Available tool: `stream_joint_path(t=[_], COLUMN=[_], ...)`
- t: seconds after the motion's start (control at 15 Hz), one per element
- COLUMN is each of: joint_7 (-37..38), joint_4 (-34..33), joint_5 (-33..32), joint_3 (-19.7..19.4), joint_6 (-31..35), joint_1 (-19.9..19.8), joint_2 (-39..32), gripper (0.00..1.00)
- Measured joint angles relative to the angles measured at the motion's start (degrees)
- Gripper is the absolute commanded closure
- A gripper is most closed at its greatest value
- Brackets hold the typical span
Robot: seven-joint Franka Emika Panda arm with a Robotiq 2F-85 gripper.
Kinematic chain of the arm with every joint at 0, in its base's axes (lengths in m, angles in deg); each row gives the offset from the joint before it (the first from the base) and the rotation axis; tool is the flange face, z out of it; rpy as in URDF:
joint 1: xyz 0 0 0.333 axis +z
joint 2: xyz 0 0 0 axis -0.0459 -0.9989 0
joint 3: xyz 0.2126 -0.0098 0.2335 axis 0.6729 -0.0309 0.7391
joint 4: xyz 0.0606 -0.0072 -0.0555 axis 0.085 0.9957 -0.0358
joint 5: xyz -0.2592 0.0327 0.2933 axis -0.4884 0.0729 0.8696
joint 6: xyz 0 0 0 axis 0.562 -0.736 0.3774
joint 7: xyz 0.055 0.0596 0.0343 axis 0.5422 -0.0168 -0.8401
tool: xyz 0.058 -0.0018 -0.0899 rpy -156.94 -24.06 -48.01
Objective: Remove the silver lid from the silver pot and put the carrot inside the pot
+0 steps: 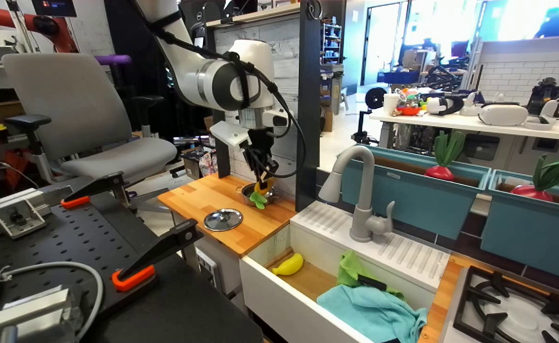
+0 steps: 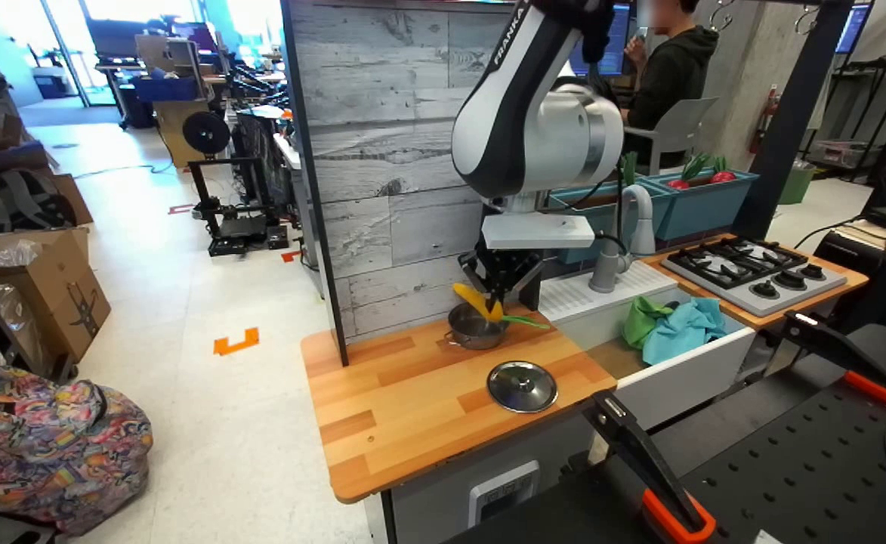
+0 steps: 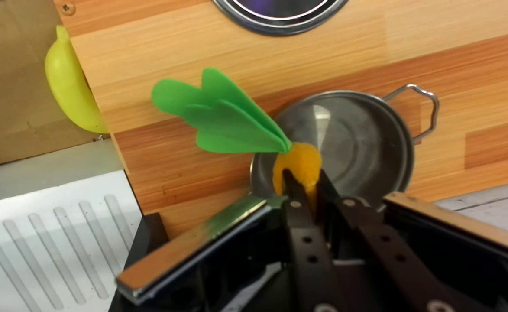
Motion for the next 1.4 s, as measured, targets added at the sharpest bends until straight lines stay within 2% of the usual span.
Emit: stream_joint_path(t=[0.07,0.2,0.8,1.13,1.4], joint_7=[0.0,0.0,0.1,0.1,0.1], joint_4=[-0.4,-1.1,-2.3,-1.6,3.1], joint_5=[0.0,0.0,0.0,0.0,0.1], joint_3=[-0.1,-0.4,-1.6,-1.1,0.8], joint_6=[0.0,-0.1,-2.5,-2.5,-2.3], joint_1=[0.1,0.3,1.5,2.0,2.1], joint_2=[-0.7,-1.7,-2.3,-1.1,4.4], gripper=[0.98,0.64,0.01,0.0,0.0])
